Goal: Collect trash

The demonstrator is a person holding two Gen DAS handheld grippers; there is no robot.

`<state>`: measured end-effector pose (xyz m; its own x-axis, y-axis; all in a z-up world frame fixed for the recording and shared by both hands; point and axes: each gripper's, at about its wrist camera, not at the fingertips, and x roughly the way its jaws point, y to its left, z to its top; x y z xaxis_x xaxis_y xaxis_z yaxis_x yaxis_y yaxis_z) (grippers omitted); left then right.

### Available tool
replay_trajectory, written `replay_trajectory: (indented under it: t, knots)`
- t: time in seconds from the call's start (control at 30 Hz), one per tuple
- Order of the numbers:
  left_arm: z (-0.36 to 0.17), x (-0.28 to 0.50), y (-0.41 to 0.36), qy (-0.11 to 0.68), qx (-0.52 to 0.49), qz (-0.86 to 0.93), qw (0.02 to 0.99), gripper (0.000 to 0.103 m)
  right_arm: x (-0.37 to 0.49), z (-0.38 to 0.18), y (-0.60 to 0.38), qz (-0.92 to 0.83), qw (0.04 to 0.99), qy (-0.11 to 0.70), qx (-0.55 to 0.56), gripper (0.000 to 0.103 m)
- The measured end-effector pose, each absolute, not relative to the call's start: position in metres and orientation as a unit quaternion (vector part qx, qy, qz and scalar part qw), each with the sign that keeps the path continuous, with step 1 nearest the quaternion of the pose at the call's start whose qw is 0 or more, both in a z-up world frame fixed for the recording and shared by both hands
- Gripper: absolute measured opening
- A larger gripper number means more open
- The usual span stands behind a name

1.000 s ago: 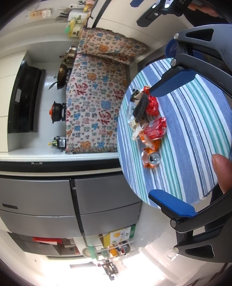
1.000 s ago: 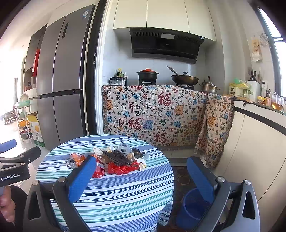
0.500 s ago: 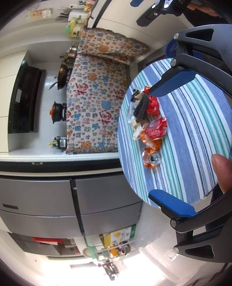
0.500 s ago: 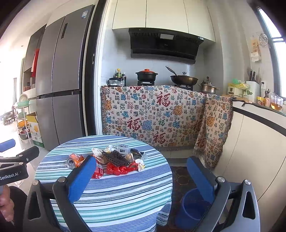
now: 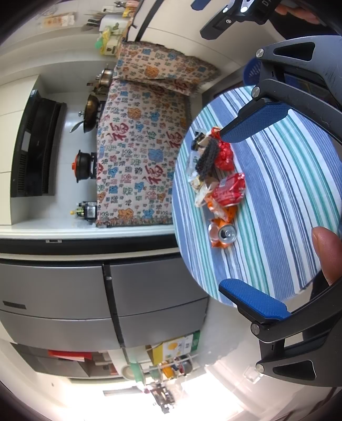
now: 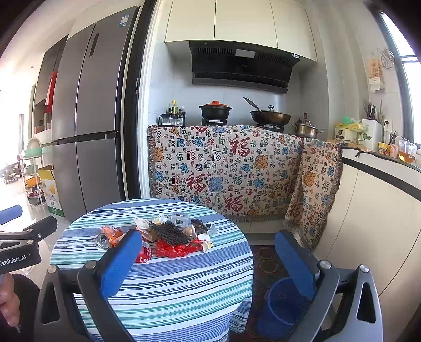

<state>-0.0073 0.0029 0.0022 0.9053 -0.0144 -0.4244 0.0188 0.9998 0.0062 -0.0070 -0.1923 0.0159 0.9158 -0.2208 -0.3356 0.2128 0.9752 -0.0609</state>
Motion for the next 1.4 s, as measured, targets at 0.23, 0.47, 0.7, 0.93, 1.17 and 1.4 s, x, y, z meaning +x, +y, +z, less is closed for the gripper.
replay_trajectory:
  t: [0.23,0.47,0.7,0.93,1.17,1.4]
  knots:
    - [0.001,-0.007,0.001,0.218,0.005,-0.009,0.976,0.103,-0.007,0.015,-0.193,-0.110,0.979,0.173,-0.012,0.103]
    - [0.000,-0.008,0.000,0.218,0.007,-0.009,0.976,0.103,-0.007,0.015,-0.195,-0.112,0.978,0.173,-0.011,0.103]
    - [-0.003,-0.012,-0.003,0.219,0.010,-0.009,0.976,0.103,-0.008,0.011,-0.194,-0.112,0.978,0.174,-0.013,0.103]
    - [-0.002,-0.011,-0.004,0.220,0.010,-0.009,0.975,0.103,-0.009,0.010,-0.193,-0.112,0.978,0.174,-0.013,0.103]
    - [-0.004,-0.012,-0.004,0.222,0.008,-0.008,0.975,0.103,-0.007,0.006,-0.192,-0.111,0.978,0.178,-0.015,0.103]
    - [-0.011,-0.009,-0.001,0.230,0.004,-0.006,0.973,0.103,-0.004,0.001,-0.190,-0.111,0.977,0.182,-0.016,0.103]
